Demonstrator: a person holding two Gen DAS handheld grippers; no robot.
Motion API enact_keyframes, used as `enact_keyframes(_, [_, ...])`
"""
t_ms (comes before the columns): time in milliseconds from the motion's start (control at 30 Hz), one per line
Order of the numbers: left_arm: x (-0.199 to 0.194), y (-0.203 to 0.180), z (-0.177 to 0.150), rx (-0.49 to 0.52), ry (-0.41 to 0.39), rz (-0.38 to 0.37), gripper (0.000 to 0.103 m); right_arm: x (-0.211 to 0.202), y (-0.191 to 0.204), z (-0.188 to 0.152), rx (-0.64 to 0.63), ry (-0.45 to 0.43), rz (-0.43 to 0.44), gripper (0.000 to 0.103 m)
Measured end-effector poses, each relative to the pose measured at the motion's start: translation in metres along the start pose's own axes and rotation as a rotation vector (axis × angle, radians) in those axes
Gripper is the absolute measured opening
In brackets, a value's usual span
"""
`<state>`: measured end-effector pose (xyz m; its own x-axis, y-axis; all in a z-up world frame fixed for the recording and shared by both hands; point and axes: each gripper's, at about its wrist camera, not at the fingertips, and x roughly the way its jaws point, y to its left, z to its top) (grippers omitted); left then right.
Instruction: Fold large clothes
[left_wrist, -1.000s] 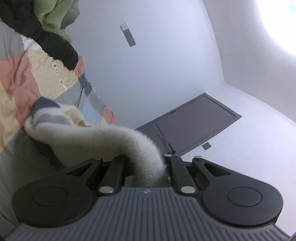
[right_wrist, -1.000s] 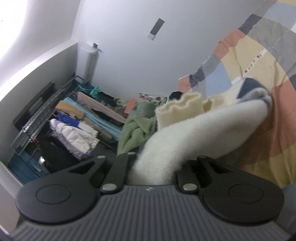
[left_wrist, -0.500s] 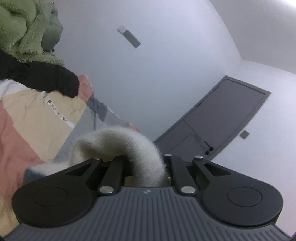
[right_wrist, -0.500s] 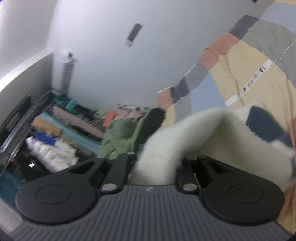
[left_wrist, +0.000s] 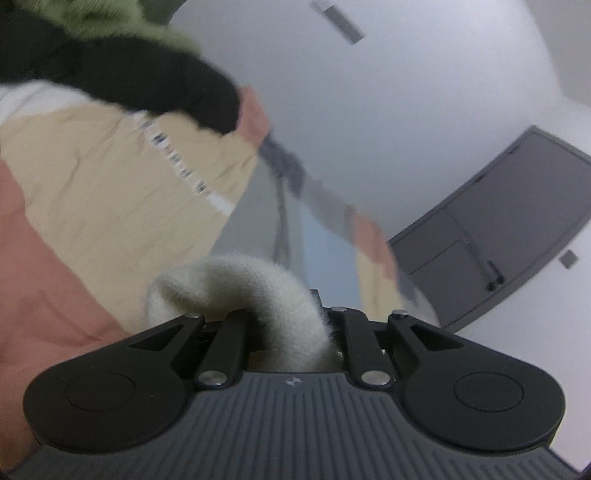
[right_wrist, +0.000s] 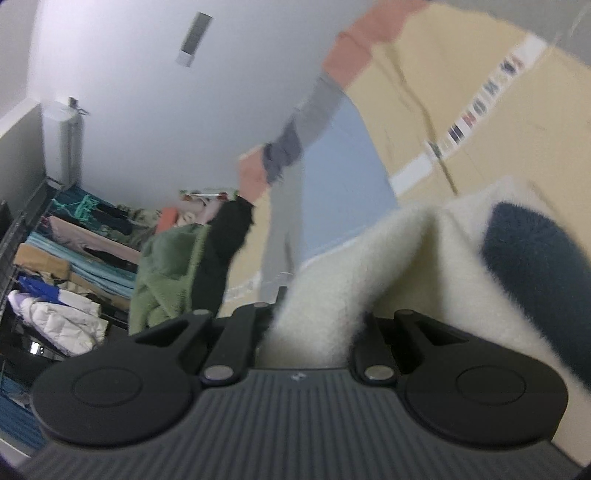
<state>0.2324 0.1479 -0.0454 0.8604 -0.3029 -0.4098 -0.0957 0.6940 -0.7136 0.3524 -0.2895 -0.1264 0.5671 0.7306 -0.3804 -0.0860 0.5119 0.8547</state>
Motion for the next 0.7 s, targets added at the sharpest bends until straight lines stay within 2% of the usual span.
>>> enact_keyframes(233, [0.025, 0.027, 0.002, -0.06, 0.043, 0.01, 0.016, 0.031, -0.029, 0.005, 0.087, 0.037, 0.02, 0.017])
enact_keyframes(400, [0.017, 0.02, -0.001, -0.028, 0.042, 0.011, 0.019, 0.026, -0.024, 0.0, 0.068, 0.021, 0.02, 0.017])
enact_keyframes(433, [0.014, 0.018, -0.002, -0.021, 0.046, 0.009, 0.022, 0.024, -0.021, -0.001, 0.057, 0.016, 0.017, 0.017])
enact_keyframes(467, [0.011, 0.015, -0.003, -0.018, 0.053, 0.0, 0.037, 0.022, -0.018, -0.002, 0.041, 0.012, 0.016, 0.018])
enact_keyframes(500, [0.008, 0.013, -0.003, -0.016, 0.053, -0.009, 0.058, 0.019, -0.014, -0.004, 0.02, 0.009, 0.012, 0.019])
enact_keyframes(533, [0.003, 0.009, -0.004, -0.011, 0.042, -0.014, 0.064, 0.017, -0.01, -0.005, 0.0, 0.006, 0.006, 0.025])
enact_keyframes(567, [-0.003, 0.003, -0.006, 0.003, 0.028, -0.018, 0.069, 0.014, -0.005, -0.007, -0.025, 0.004, 0.005, 0.039])
enact_keyframes(633, [-0.013, -0.011, -0.008, 0.036, 0.034, -0.033, 0.069, 0.007, 0.005, -0.011, -0.058, -0.002, 0.027, 0.069])
enact_keyframes(667, [-0.019, -0.017, -0.009, 0.038, 0.032, -0.043, 0.069, 0.001, 0.011, -0.013, -0.073, -0.008, 0.055, 0.074])
enact_keyframes(700, [-0.025, -0.023, -0.01, 0.036, 0.024, -0.062, 0.069, -0.004, 0.017, -0.015, -0.083, -0.014, 0.074, 0.074])
